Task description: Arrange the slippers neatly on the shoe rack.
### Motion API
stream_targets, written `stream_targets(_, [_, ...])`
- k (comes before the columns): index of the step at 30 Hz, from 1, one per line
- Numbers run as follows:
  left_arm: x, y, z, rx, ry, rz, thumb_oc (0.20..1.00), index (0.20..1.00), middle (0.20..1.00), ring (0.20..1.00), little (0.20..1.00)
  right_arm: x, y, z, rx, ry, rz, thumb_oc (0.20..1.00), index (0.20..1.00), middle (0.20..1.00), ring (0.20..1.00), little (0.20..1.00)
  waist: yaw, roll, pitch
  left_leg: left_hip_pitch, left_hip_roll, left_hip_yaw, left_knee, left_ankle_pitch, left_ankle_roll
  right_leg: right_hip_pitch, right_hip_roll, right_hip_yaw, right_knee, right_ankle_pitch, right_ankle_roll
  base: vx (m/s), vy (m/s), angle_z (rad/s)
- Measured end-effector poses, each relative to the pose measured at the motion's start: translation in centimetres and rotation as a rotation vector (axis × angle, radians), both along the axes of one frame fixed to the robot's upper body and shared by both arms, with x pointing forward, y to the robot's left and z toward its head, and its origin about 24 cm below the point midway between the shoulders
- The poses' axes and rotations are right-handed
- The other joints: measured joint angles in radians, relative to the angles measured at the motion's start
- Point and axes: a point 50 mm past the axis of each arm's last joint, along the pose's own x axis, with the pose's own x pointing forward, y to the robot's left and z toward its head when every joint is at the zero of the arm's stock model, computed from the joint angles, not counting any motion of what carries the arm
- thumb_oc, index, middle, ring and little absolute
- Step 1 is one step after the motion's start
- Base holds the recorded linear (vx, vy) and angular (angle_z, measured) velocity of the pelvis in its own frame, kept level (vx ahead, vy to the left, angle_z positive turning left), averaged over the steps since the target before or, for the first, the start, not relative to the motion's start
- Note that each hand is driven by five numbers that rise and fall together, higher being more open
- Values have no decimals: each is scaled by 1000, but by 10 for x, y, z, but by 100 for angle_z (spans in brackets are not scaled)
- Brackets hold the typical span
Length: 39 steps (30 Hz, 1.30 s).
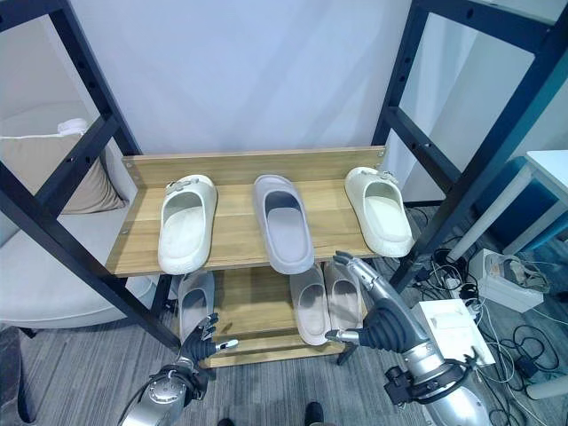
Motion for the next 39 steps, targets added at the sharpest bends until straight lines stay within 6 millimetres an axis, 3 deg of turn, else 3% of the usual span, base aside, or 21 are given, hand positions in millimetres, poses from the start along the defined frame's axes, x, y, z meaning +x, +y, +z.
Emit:
stream_targets(8, [-7,1,-3,-7,11,8,1000,1000,1000,1000,1000,30,-1,51,-22,-386,-64,1000,1000,1000,1000,1000,3,-17,-35,-1,0,-1,0,-3,6,0,-1,0,0,0,-1,0,0,0])
stream_targets(11, [-9,-1,-6,-5,21,-5,1000,1000,1000,1000,1000,50,-2,61,-24,-495,-140,1000,1000,1000,1000,1000,40,-13,-45,-4,-1,-9,0,-3,6,4,-1,-6,0,-1,-1,28,14,6])
stream_targets(17, [-17,4,-11,20,55,-12,1000,1000,1000,1000,1000,78,-4,44,-68,-437,-206,1000,1000,1000,1000,1000,96,-12,-41,-19,-2,-36,0,4,7,5,0,-33,0,0,4,51,13,14])
stream_targets(18, [-19,6,-13,25,65,-14,1000,1000,1000,1000,1000,89,-8,39,-86,-403,-240,1000,1000,1000,1000,1000,86,-20,-39,-19,-1,-36,0,4,7,4,1,-30,0,4,9,39,7,2])
stream_targets(20, [-21,7,-13,25,67,-11,1000,1000,1000,1000,1000,96,-16,28,-83,-355,-303,1000,1000,1000,1000,1000,108,-25,-31,-23,-1,-46,0,4,7,4,1,-36,0,2,10,63,18,9])
stream_targets(28, [-25,18,-14,45,79,9,1000,1000,1000,1000,1000,110,-23,6,-99,-250,-374,1000,1000,1000,1000,1000,151,-26,-7,-39,-7,-73,0,9,12,6,0,-64,0,-9,10,60,17,11])
stream_targets(34, [-25,23,-14,51,77,23,1000,1000,1000,1000,1000,124,-22,-22,-103,-129,-408,1000,1000,1000,1000,1000,189,-25,6,-51,-10,-92,1,15,10,5,-1,-86,0,-17,12,52,18,10])
stream_targets(39, [-25,25,-13,58,77,19,1000,1000,1000,1000,1000,135,-17,-25,-86,-122,-414,1000,1000,1000,1000,1000,193,-27,7,-51,-12,-95,2,15,9,5,-2,-87,0,-17,12,6,2,1])
